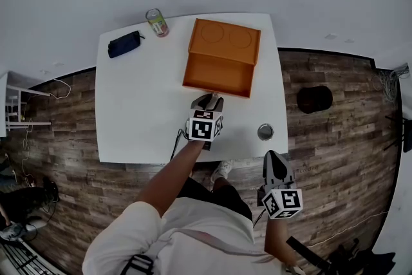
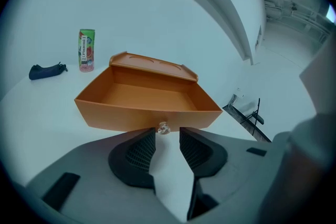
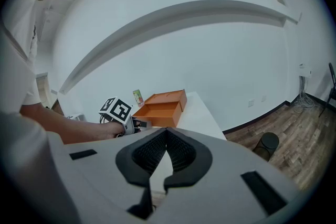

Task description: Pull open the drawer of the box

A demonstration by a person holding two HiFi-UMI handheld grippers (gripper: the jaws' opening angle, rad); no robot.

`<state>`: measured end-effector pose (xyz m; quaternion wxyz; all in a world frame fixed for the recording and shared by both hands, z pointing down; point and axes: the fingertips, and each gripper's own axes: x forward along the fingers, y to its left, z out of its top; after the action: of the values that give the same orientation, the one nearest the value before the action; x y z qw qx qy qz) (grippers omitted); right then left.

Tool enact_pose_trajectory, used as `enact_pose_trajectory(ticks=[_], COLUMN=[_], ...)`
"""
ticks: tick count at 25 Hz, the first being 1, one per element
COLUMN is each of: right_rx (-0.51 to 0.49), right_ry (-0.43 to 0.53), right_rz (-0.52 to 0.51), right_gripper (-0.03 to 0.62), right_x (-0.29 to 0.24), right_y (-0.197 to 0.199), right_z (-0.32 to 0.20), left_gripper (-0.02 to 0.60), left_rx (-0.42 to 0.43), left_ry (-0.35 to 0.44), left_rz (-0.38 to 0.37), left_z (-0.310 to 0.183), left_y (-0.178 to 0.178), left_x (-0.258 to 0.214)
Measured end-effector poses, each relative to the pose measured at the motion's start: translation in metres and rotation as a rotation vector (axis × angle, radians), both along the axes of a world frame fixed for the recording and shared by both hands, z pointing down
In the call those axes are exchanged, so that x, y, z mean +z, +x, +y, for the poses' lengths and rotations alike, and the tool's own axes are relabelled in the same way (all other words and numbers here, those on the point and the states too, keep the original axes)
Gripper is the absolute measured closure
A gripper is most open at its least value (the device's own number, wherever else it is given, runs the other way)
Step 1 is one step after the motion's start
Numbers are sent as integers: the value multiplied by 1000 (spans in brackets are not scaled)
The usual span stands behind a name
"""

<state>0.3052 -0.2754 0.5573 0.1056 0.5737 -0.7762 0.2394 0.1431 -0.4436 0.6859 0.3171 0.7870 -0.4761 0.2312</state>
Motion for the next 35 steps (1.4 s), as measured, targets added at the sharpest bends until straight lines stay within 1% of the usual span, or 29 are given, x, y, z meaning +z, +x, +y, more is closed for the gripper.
enact_pose_trajectory(ticks=[3, 5, 7, 9, 10, 13, 15, 17, 21, 25, 29, 32, 35], right_rx=[-5, -19, -40, -71, -90, -136, -143, -138, -128, -115, -94, -75, -34], right_ry=[26, 48, 71, 100, 114, 149, 177, 205, 252, 289, 325, 353, 370], right_rz=[-16, -31, -50, -68, -75, -82, -87, -95, -98, -88, -67, -47, -32], right_gripper=[592, 592, 592, 592, 592, 592, 592, 592, 592, 592, 592, 592, 592], right_x=[-6, -12, -20, -30, -35, -49, -60, -72, -90, -106, -122, -136, -146], right_y=[3, 5, 7, 5, 3, 2, 4, 6, 1, -11, -37, -64, -86], right_z=[2, 2, 1, -1, -2, -2, -2, 0, 12, 27, 56, 81, 105], left_gripper=[445, 446, 456, 489, 493, 523, 552, 565, 569, 569, 569, 569, 571], left_rx=[-11, -18, -6, -6, -14, -59, -79, -79, -38, -4, 18, 57, 90], left_ry=[40, 109, 197, 277, 310, 384, 428, 461, 517, 592, 650, 657, 664], left_rz=[14, 52, 79, 72, 69, 65, 62, 61, 59, 82, 119, 148, 162], left_z=[11, 17, 25, 32, 36, 52, 65, 82, 116, 144, 180, 207, 231], left_y=[-12, -20, -24, -33, -38, -52, -59, -63, -73, -87, -112, -135, -157], left_x=[-17, -46, -83, -119, -136, -180, -205, -226, -256, -282, -301, -306, -310])
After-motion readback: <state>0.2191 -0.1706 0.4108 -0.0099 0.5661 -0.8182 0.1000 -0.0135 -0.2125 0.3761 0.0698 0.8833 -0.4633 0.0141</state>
